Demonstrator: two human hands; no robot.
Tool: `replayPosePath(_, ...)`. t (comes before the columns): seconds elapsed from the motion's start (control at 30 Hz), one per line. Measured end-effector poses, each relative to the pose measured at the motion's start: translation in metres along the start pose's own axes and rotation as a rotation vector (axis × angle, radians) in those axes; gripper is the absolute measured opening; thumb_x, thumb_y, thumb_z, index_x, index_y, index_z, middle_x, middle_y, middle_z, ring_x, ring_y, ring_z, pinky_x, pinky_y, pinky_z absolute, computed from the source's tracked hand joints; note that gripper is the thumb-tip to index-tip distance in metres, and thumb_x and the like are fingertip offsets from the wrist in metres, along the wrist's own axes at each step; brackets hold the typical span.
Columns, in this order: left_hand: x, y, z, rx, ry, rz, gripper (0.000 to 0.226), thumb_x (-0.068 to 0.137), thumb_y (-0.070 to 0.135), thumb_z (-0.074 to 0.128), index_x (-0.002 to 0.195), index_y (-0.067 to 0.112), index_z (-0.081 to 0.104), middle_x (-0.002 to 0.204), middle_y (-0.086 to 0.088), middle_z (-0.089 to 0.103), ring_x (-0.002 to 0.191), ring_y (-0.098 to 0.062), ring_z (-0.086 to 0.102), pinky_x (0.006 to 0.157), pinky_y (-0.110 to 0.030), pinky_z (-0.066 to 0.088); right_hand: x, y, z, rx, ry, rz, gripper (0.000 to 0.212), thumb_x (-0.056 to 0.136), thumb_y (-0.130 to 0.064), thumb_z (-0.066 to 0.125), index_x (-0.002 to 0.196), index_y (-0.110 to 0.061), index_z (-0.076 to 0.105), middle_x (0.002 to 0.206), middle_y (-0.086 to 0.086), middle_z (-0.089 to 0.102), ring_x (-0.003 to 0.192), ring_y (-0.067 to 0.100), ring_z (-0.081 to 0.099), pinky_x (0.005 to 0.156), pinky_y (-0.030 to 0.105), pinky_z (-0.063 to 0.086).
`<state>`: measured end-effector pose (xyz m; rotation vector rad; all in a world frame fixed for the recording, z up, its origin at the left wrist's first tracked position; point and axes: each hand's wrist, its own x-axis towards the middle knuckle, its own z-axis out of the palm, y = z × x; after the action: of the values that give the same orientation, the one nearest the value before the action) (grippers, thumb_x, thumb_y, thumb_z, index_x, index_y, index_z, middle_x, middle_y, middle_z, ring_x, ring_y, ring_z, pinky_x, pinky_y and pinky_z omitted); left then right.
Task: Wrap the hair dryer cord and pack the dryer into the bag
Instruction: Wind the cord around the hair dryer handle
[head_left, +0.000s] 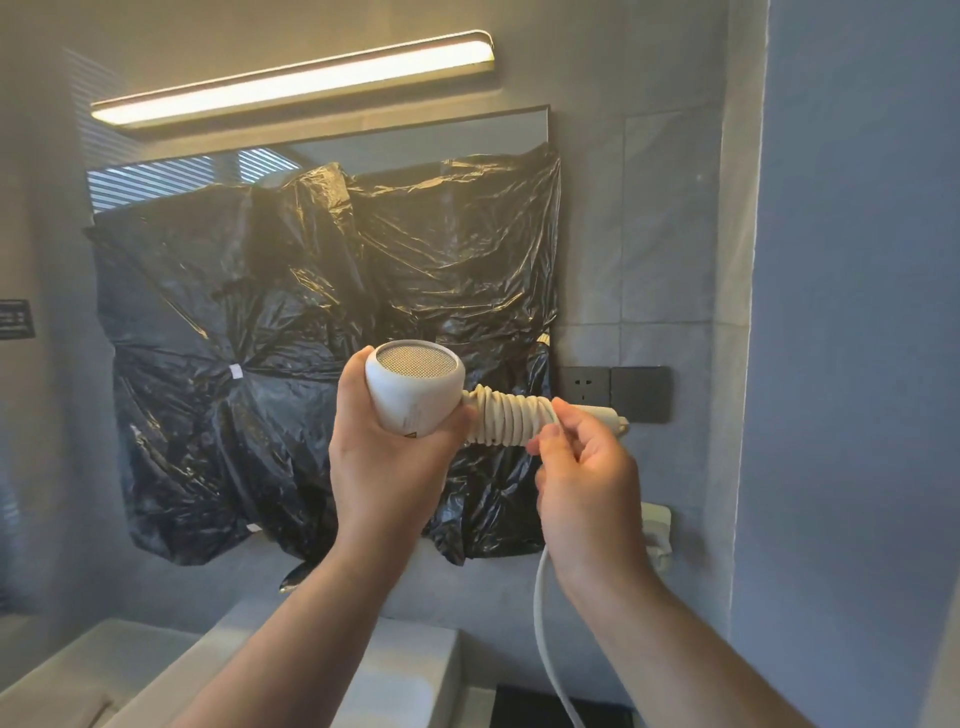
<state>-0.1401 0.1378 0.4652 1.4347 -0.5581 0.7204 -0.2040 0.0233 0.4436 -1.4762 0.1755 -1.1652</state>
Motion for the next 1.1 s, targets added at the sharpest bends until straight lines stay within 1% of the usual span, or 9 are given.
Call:
replayPosePath(0.2, -0.003, -0.006, -0.003, -0.028, -0.003, -0.029, 0.079, 0.064, 0.032, 0.088, 0.130, 0.034, 0.046, 0.106, 0.019, 0.058, 0.095, -0.003, 0.060, 0.074, -0.019, 0.047, -0.004, -0.005, -0.006, 0.283, -0.125, 0.165, 0.032, 0.098, -0.009, 0.050, 0.118, -0.031, 0.061, 0.072, 0.000, 0.057, 0.047, 0.004, 0.038, 0.042, 0.016, 0.032)
replayPosePath(0.33, -0.002, -0.008, -0.006, -0.071, 0.000, -0.092, 0.069, 0.066, 0.028, 0.087, 0.125, 0.032, 0.052, 0.103, 0.013, 0.061, 0.087, -0.005, 0.062, 0.069, -0.023, 0.051, -0.007, -0.001, -0.012, 0.274, -0.235, 0.130, 0.036, 0.098, -0.008, 0.051, 0.122, -0.033, 0.060, 0.072, -0.001, 0.057, 0.050, 0.005, 0.039, 0.042, 0.014, 0.032)
replayPosePath(0.5, -0.003, -0.014, -0.001, -0.188, 0.001, -0.251, 0.059, 0.067, 0.027, 0.087, 0.118, 0.026, 0.058, 0.098, 0.003, 0.066, 0.082, -0.014, 0.065, 0.059, -0.030, 0.052, -0.007, 0.003, -0.018, 0.325, -0.161, 0.072, 0.026, 0.091, -0.006, 0.062, 0.095, -0.029, 0.074, 0.062, -0.003, 0.063, 0.050, 0.007, 0.045, 0.043, 0.017, 0.036)
replayPosePath(0.67, 0.001, -0.017, 0.004, -0.288, -0.030, -0.418, 0.047, 0.067, 0.031, 0.088, 0.106, 0.021, 0.063, 0.098, -0.011, 0.069, 0.081, -0.027, 0.069, 0.063, -0.051, 0.062, -0.005, 0.007, -0.024, 0.298, -0.292, 0.092, 0.017, 0.090, -0.006, 0.063, 0.087, -0.018, 0.075, 0.060, -0.001, 0.059, 0.050, 0.009, 0.044, 0.044, 0.019, 0.037)
replayPosePath(0.73, 0.001, -0.016, 0.002, -0.281, -0.082, -0.439, 0.045, 0.068, 0.034, 0.086, 0.105, 0.021, 0.065, 0.098, -0.012, 0.070, 0.082, -0.029, 0.070, 0.064, -0.052, 0.062, 0.001, 0.007, -0.031, 0.273, -0.356, 0.114, 0.013, 0.087, -0.015, 0.066, 0.077, -0.015, 0.075, 0.057, 0.001, 0.055, 0.048, 0.012, 0.041, 0.044, 0.022, 0.034)
replayPosePath(0.87, 0.007, -0.012, -0.005, -0.266, -0.194, -0.467, 0.027, 0.079, 0.025, 0.079, 0.101, 0.021, 0.064, 0.095, -0.012, 0.071, 0.077, -0.028, 0.071, 0.062, -0.048, 0.062, 0.015, 0.009, -0.047, 0.118, -0.424, 0.128, 0.028, 0.076, -0.039, 0.072, 0.059, -0.017, 0.069, 0.044, -0.003, 0.041, 0.043, 0.014, 0.033, 0.047, 0.027, 0.030)
replayPosePath(0.97, 0.010, -0.011, -0.008, -0.246, -0.278, -0.476, 0.026, 0.080, 0.026, 0.079, 0.101, 0.022, 0.064, 0.094, -0.011, 0.073, 0.075, -0.026, 0.072, 0.060, -0.044, 0.061, 0.027, 0.008, -0.058, 0.125, -0.544, 0.212, 0.026, 0.072, -0.033, 0.075, 0.065, -0.010, 0.068, 0.045, -0.003, 0.037, 0.042, 0.011, 0.029, 0.050, 0.030, 0.023)
replayPosePath(1.03, 0.013, -0.013, -0.010, -0.242, -0.344, -0.479, 0.027, 0.079, 0.027, 0.079, 0.102, 0.022, 0.065, 0.094, -0.012, 0.073, 0.074, -0.026, 0.072, 0.057, -0.040, 0.059, 0.036, 0.005, -0.063, 0.148, -0.654, 0.250, 0.012, 0.072, -0.019, 0.081, 0.076, -0.013, 0.071, 0.052, -0.002, 0.045, 0.044, 0.008, 0.034, 0.047, 0.023, 0.025)
replayPosePath(1.1, 0.017, -0.015, -0.014, -0.225, -0.425, -0.480, 0.040, 0.071, 0.033, 0.081, 0.107, 0.022, 0.065, 0.096, -0.012, 0.073, 0.078, -0.028, 0.073, 0.058, -0.040, 0.059, 0.044, 0.003, -0.069, 0.157, -0.774, 0.279, 0.022, 0.070, -0.006, 0.072, 0.090, -0.013, 0.069, 0.061, -0.003, 0.057, 0.051, 0.005, 0.046, 0.045, 0.018, 0.031)
